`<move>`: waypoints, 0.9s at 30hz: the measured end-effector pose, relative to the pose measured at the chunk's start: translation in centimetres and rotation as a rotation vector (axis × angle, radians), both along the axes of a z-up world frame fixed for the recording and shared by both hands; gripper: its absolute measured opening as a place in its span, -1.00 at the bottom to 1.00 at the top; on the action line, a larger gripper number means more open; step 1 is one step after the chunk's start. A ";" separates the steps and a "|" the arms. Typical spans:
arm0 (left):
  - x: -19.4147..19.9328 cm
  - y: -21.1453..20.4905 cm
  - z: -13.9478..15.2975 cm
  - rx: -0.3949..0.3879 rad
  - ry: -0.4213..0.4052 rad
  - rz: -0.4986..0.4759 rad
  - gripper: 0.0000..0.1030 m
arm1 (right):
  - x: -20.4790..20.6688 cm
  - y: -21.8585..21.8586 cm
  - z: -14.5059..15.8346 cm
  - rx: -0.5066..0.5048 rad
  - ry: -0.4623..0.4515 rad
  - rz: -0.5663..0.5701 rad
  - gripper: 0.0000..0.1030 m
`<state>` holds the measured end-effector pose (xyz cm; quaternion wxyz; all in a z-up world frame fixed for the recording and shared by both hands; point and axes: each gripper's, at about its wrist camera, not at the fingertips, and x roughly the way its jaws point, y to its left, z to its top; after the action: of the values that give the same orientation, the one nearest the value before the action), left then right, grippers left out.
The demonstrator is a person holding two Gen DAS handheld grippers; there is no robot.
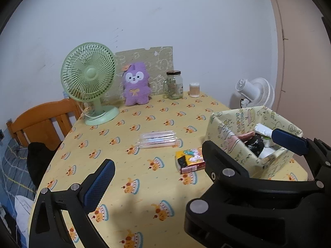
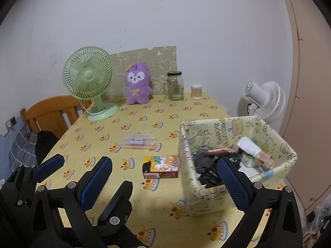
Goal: Organize soft objects
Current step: 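Move both grippers back from the box toward the small printed box, then grasp the small printed box with the right gripper and lift it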
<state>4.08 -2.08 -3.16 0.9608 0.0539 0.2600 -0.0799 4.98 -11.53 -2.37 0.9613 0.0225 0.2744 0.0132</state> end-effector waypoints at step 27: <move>4.7 4.6 -6.3 0.042 0.161 0.059 0.99 | 5.0 5.1 -6.4 -0.084 0.124 -0.043 0.99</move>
<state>8.79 2.53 -9.44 0.9374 0.0599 0.3394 -0.0500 9.93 -6.48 -8.80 0.9425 -0.0113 0.3334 -0.0202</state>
